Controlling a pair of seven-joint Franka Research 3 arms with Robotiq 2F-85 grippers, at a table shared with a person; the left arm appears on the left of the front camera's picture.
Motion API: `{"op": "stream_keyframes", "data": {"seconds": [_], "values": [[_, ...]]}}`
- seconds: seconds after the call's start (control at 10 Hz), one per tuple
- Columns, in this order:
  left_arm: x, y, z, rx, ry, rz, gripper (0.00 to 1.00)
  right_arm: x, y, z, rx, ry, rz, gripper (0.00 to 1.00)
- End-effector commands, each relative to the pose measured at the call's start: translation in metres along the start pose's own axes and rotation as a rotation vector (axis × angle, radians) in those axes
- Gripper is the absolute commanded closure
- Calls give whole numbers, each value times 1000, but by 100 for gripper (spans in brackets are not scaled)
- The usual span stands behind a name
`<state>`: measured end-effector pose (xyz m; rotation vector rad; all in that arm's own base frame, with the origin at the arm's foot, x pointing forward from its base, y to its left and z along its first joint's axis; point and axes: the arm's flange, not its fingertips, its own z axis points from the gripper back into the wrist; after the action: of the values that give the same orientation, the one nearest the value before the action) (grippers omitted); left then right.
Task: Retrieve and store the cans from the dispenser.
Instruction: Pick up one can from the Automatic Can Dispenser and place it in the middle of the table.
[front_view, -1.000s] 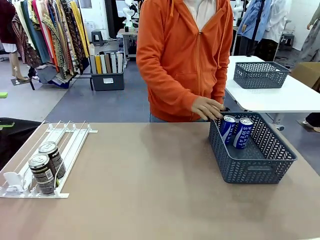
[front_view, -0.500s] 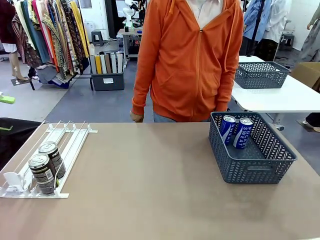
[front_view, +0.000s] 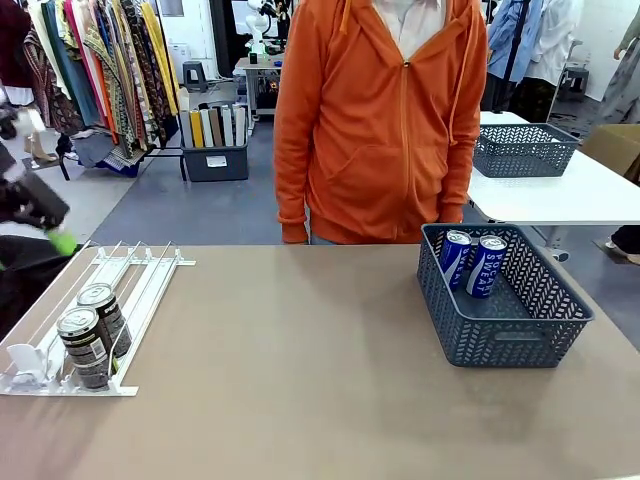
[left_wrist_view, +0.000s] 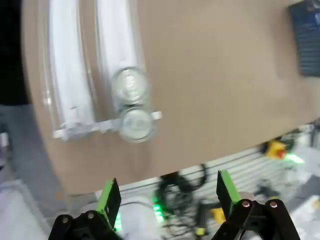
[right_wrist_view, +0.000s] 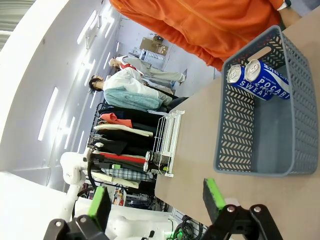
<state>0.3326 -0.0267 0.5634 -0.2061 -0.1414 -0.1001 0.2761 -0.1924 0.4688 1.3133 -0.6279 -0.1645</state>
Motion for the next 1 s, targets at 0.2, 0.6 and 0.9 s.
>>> {"op": "stream_keyframes", "data": {"seconds": [0.2,0.6,0.9], "values": [[-1,-2,-9,101,13,-20,0,3,5,-2,23,-20,-2,0],[5,-3,-25,128,4,-47,0,3,5,-2,23,-20,-2,0],[26,-12,-69,144,139,-77,0,3,5,-2,23,-20,-2,0]]}}
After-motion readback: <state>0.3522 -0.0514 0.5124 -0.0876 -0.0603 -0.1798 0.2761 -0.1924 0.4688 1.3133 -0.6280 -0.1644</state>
